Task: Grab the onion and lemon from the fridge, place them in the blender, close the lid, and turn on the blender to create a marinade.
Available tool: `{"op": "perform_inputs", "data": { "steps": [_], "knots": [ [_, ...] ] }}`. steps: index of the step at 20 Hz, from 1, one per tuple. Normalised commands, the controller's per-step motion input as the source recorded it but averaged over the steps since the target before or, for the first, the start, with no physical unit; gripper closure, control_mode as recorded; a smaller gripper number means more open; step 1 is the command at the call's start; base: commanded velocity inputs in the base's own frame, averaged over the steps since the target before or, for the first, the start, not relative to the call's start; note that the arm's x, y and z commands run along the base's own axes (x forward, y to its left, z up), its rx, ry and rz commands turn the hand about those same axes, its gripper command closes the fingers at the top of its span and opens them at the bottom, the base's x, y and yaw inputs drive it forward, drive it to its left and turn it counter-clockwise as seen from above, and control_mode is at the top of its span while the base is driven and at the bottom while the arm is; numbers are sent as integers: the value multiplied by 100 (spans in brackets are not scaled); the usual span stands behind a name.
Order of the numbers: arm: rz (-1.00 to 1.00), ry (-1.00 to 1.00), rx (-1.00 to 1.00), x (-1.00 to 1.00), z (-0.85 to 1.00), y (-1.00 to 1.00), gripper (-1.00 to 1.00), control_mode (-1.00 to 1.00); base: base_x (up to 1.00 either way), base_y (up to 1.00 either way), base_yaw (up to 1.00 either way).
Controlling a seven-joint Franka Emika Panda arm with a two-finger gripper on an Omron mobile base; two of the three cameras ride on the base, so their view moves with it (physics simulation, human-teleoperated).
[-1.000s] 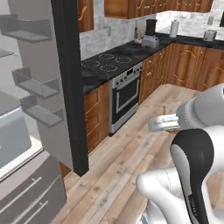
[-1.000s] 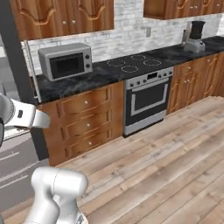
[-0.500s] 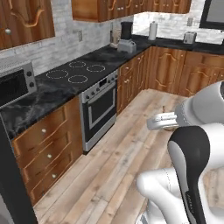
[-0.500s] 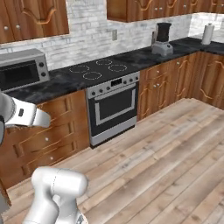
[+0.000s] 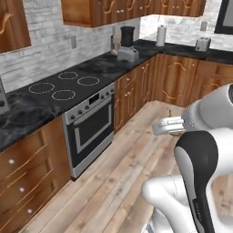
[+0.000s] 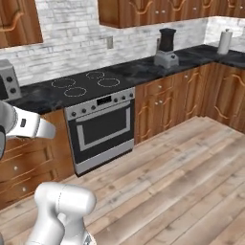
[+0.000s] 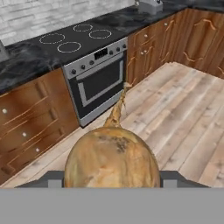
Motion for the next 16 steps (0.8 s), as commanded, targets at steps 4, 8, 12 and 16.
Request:
{"op": "perform_inputs", "data": {
  "steps": [4, 8, 12, 16],
  "knots": [
    [0, 0, 0, 0, 0, 0, 100, 100, 100, -43, 27],
    [0, 0, 0, 0, 0, 0, 100, 100, 100, -47, 37],
    [0, 0, 0, 0, 0, 0, 100, 100, 96, -53, 37],
    [0, 0, 0, 0, 0, 0, 100, 100, 100, -10, 30]
  ]
}}
